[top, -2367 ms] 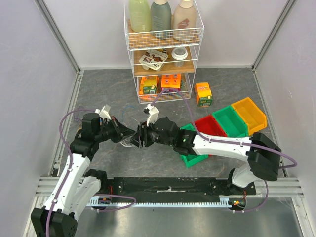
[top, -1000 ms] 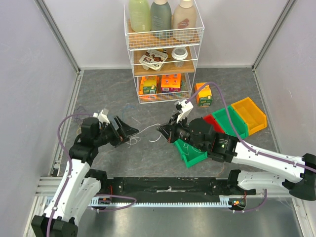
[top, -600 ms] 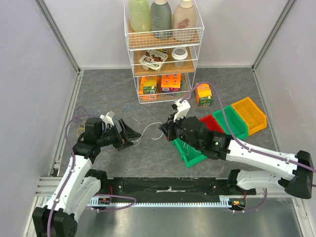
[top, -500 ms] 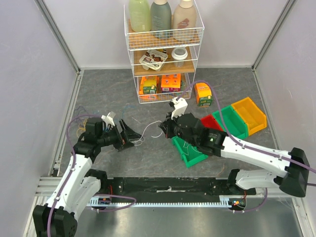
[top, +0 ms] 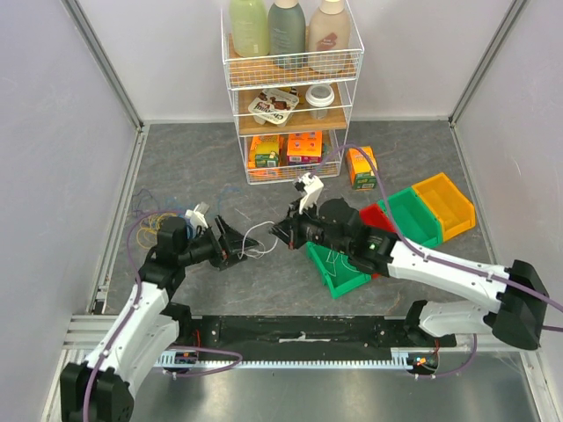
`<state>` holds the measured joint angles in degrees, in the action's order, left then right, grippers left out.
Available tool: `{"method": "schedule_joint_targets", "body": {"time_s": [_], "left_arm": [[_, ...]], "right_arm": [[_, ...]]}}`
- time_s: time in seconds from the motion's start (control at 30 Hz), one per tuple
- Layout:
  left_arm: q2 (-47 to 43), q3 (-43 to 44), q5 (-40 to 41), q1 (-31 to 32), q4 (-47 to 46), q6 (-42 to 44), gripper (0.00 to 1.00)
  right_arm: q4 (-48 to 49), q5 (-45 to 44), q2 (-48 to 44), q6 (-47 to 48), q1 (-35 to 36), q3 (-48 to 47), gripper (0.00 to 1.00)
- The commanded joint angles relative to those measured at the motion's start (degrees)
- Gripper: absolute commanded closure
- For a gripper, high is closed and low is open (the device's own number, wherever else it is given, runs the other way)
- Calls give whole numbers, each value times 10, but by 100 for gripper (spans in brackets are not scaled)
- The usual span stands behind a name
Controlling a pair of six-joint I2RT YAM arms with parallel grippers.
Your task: Untangle the cables
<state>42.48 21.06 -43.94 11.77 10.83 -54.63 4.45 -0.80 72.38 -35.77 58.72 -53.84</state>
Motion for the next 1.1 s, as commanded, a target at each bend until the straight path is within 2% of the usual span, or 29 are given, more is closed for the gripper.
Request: {"method": "schedule_joint_targets", "body": {"time_s": [0.0,0.13,0.23,0.33,0.47,0.53,0.67,0.8,0.87,0.93,1.07], "left_arm": [[-62,-10,52,2,-85,-60,1],[-99,-24,66,1,-125,-102,1],[-68,-26,28,0,-161,-165,1],[-44,-30,-11,0,-196,-229,2],[-71,-36,-11,0,-175,-258,2],[-77,-38,-18,0,-172,-248,3],[-78,-6,11,0,-38,-140,9],[-78,73,167,3,187,6,23],[-70,101,234,2,249,41,28],[-57,113,261,1,277,51,38],[-30,93,273,3,269,30,46]], "right_arm": [[-16,-45,-82,10,1,50,100],[-9,-59,-170,37,1,135,100],[25,-32,-201,30,0,192,100],[9,-70,-199,9,0,208,100],[-75,-201,-161,-45,-8,183,100],[-80,-172,-132,-47,-29,161,100],[-49,-116,-98,-12,-37,111,100],[-59,-119,-91,14,-41,50,100],[-66,-117,-89,17,-45,31,100],[-67,-112,-90,16,-47,25,100],[-66,-113,-97,7,-48,30,100]]}}
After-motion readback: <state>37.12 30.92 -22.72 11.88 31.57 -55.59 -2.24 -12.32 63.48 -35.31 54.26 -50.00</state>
